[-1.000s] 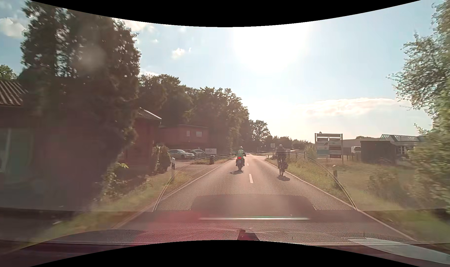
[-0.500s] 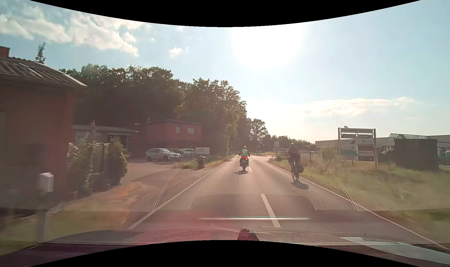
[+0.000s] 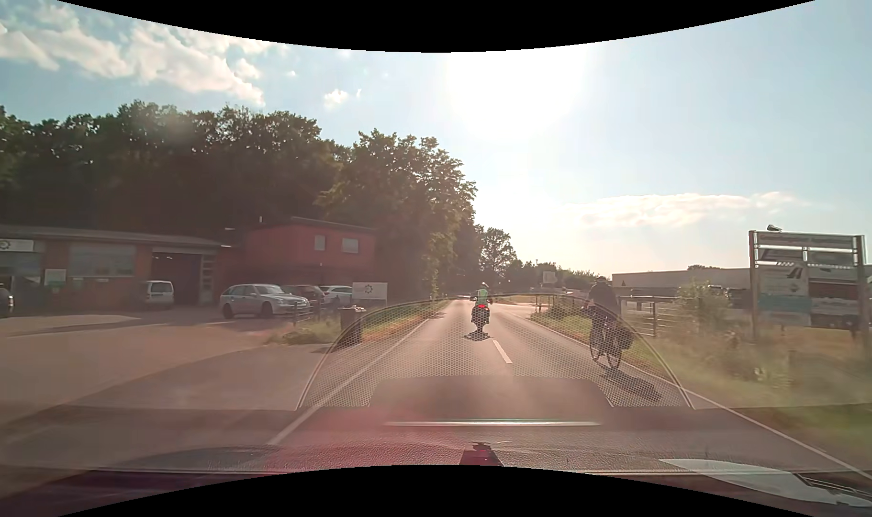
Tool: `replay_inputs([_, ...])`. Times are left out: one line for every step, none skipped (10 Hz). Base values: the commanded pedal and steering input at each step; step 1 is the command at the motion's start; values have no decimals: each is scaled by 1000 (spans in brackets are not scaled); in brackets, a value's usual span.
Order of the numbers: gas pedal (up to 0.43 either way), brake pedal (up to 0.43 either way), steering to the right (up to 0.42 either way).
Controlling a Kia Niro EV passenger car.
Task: Follow the waypoints while adhering to traffic rules and regulations
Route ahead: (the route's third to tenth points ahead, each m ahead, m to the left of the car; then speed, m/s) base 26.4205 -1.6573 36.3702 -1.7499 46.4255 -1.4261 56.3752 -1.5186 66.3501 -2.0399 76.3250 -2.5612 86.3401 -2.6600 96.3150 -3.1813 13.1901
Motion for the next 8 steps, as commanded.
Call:
replay_inputs([8,0,9])
replay_inputs([8,0,9])
replay_inputs([8,0,9])
replay_inputs([8,0,8])
replay_inputs([8,0,7])
replay_inputs([8,0,5])
replay_inputs([39,0,5])
replay_inputs([79,0,6])
